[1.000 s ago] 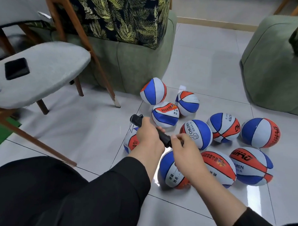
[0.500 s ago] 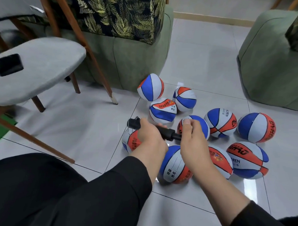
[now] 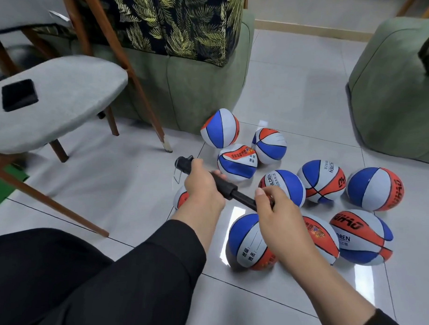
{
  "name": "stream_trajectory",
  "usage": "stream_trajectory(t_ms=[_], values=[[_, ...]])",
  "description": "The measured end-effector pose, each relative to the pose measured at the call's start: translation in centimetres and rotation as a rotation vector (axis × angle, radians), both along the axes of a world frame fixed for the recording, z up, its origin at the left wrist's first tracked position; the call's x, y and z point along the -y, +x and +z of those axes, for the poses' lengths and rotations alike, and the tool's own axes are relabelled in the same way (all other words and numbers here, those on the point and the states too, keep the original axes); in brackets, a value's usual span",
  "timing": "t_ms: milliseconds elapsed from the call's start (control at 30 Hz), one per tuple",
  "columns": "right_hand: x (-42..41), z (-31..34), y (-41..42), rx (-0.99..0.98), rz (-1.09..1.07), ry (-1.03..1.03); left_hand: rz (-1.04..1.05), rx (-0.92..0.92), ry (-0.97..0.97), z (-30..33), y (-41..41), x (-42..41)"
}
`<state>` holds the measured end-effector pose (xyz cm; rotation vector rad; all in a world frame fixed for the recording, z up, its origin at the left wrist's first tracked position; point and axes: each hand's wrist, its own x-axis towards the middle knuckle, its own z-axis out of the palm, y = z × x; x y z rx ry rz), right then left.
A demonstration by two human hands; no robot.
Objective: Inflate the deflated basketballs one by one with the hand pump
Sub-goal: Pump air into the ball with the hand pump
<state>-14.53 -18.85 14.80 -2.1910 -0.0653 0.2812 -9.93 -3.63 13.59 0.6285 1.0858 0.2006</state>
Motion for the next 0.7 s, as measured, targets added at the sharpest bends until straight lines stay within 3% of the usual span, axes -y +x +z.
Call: stream_trajectory(t_ms=[167, 300, 700], values=[[0.6, -0.4, -0.4, -0.068, -0.113, 0.193, 0.002, -0.007, 0.0, 0.2, 0.5, -1.2], [0.7, -1.4, -0.4, -0.106, -0.067, 0.071, -0.028, -0.007, 0.054, -0.2, 0.5, -0.2], [-1.0, -2.4, -0.1, -0.016, -0.054, 0.028, -0.054, 0.001, 0.073, -1.9, -1.3, 4.3]])
